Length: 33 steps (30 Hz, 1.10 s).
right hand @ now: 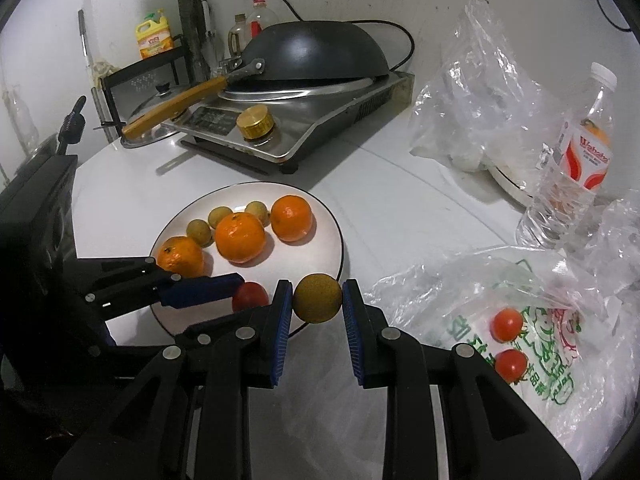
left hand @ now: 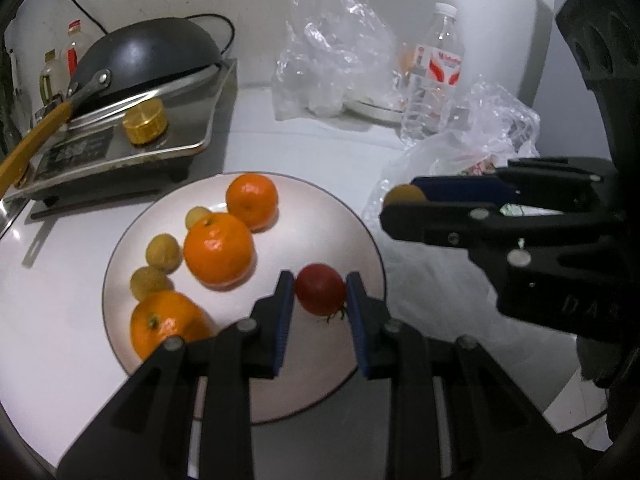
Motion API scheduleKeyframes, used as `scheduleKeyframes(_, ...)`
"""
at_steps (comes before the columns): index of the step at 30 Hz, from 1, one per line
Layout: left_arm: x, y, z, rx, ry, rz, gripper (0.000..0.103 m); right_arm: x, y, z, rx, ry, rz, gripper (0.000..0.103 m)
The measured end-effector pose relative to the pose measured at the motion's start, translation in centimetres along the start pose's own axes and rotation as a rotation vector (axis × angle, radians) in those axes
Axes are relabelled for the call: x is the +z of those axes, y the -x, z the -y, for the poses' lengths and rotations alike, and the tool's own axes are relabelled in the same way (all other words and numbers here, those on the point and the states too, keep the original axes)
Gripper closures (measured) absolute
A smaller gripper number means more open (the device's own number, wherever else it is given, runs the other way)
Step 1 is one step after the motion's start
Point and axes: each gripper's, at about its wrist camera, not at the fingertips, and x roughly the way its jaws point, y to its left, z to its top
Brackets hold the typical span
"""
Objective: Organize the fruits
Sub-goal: 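Lower the tomato and yellow fruit onto the plate and open both tools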
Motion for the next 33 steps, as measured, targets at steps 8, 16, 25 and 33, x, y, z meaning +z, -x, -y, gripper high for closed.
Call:
scheduleKeyframes(8, 0.4, -1.5, 0.1, -0.012, 0.003, -0.024, 0.076, 0.9, -1.9, 0.2, 0.033, -0.002, -0.007, 0.076)
scheduleKeyframes(16, 0.5, -1.8, -0.4, -0.032, 0.003, -0.027, 0.075, 1.8, -4.0, -0.3, 0.067, 0.015, -0.026, 0.076)
scheduleKeyframes(25, 0.5, -1.9, -0.9, -0.043, 0.012, -0.028, 0.075, 2.2, -5.9, -0.9, 0.087, 0.024, -0.056, 0.076)
scheduleKeyframes(33, 0.4, -1.8, -0.8, -0.047, 0.009, -0.032, 0.074, 2.2, -6.0, -0.7, 0.08, 0.009, -0.066, 0.076)
